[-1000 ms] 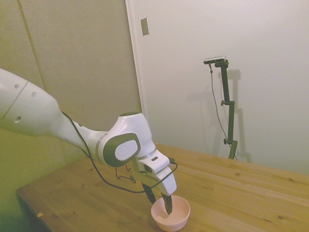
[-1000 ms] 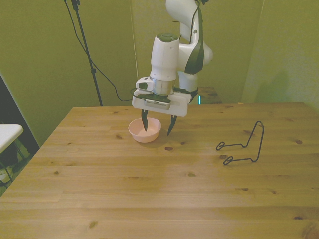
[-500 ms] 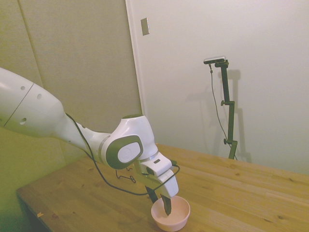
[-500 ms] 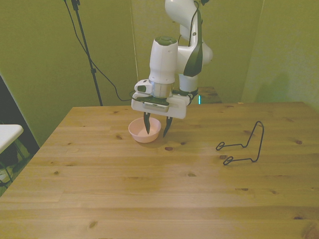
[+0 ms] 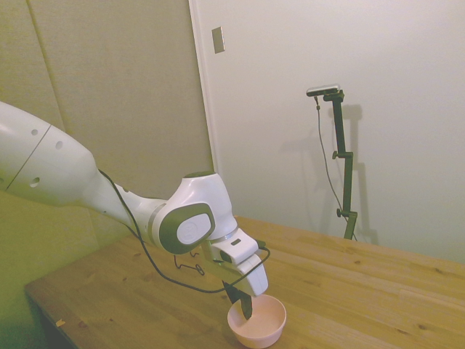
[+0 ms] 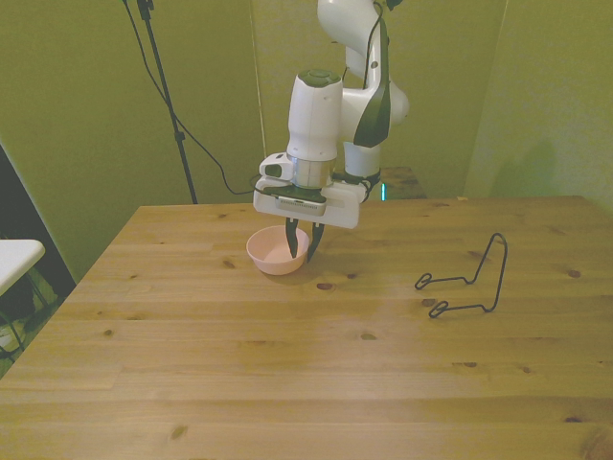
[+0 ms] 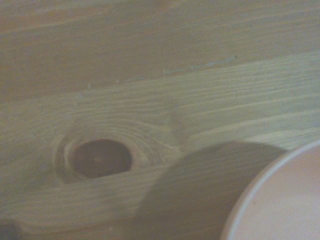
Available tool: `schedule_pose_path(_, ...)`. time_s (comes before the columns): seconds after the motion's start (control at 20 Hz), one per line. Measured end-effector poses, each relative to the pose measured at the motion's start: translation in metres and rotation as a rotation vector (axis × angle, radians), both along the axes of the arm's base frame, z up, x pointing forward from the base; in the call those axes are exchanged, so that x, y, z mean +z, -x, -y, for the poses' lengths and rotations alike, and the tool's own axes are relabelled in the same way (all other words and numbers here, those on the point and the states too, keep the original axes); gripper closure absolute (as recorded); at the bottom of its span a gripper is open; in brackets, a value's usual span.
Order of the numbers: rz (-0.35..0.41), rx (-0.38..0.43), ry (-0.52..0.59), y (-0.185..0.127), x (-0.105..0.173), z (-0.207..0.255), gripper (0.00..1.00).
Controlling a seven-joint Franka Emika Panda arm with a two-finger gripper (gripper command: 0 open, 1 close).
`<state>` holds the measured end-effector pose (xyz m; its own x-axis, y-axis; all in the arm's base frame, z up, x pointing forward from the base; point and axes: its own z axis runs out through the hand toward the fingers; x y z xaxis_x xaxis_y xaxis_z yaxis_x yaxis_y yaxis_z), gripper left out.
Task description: Load the bowl
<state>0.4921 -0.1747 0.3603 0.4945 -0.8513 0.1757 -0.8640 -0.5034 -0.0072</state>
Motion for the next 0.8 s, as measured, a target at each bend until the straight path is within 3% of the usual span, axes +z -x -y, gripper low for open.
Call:
schedule_pose_path(0.45, 0.033, 0.016, -0.050, -0.007, 0.013, -0.002, 1.00)
schedule_pose_path(0.6, 0.063, 0.049, -0.115, -0.007, 0.041, -0.006, 1.00)
schedule_pose_path(0.8, 0.113, 0.080, -0.185, -0.006, 0.102, -0.019, 1.00)
